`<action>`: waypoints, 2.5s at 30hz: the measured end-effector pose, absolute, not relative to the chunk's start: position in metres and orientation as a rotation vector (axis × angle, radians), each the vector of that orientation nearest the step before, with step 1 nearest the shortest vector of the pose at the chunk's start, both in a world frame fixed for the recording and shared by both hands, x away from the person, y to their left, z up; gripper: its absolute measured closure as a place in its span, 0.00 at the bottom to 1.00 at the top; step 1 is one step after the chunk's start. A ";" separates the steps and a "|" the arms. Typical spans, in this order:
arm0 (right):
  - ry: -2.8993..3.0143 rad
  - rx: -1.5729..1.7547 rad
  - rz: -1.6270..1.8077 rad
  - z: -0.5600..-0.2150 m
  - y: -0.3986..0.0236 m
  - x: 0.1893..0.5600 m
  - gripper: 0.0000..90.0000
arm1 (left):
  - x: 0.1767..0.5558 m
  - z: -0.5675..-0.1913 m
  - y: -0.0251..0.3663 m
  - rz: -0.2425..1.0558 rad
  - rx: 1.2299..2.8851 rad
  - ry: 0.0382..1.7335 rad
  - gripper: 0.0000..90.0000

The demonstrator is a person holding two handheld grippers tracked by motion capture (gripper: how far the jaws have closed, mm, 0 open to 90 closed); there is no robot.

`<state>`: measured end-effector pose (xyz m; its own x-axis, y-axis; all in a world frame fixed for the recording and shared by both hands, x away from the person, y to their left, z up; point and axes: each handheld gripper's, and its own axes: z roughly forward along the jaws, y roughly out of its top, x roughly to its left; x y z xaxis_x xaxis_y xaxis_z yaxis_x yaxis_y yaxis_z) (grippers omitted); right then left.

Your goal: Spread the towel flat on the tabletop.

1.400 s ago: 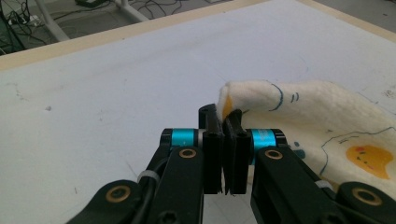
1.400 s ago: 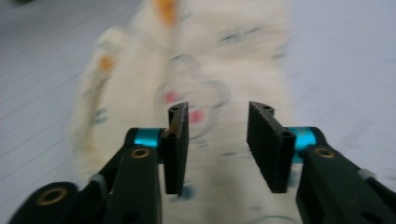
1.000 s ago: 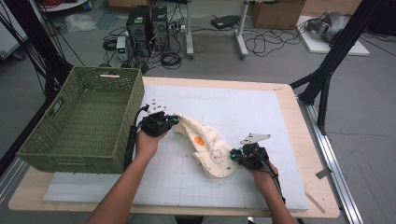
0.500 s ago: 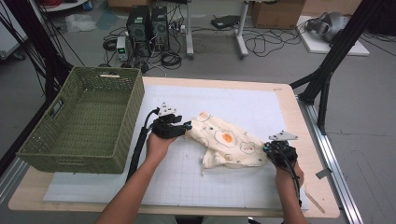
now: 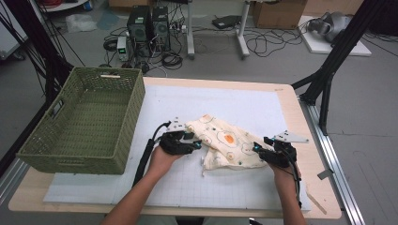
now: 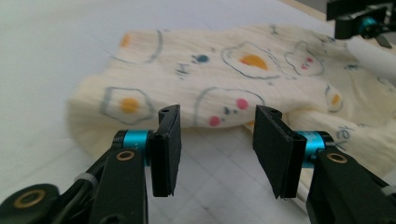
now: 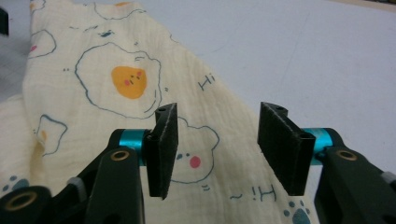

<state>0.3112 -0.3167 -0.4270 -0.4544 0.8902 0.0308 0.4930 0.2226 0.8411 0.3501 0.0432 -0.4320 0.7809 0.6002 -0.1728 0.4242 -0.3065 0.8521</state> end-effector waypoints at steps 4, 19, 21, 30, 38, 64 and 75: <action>1.997 1.390 1.163 -0.426 -0.319 0.314 0.37 | 0.346 -0.438 0.024 0.171 1.982 0.743 0.56; 1.983 1.309 1.180 -0.422 -0.308 0.314 0.14 | 0.340 -0.449 -0.003 0.242 2.140 0.665 0.87; 1.981 1.310 1.189 -0.421 -0.307 0.314 0.14 | 0.339 -0.449 0.002 0.254 2.145 0.651 0.96; 2.059 1.313 1.176 -0.425 -0.298 0.315 0.20 | 0.327 -0.440 0.068 0.285 2.093 0.778 0.97; 2.134 1.294 1.124 -0.430 -0.286 0.317 0.35 | 0.303 -0.435 0.128 0.329 1.999 0.901 0.97; 2.438 1.113 0.997 -0.440 -0.247 0.315 0.98 | 0.290 -0.418 0.147 0.305 1.834 0.966 0.51; 2.516 1.054 0.816 -0.429 -0.273 0.282 0.98 | 0.327 -0.403 0.133 0.348 1.811 0.978 0.52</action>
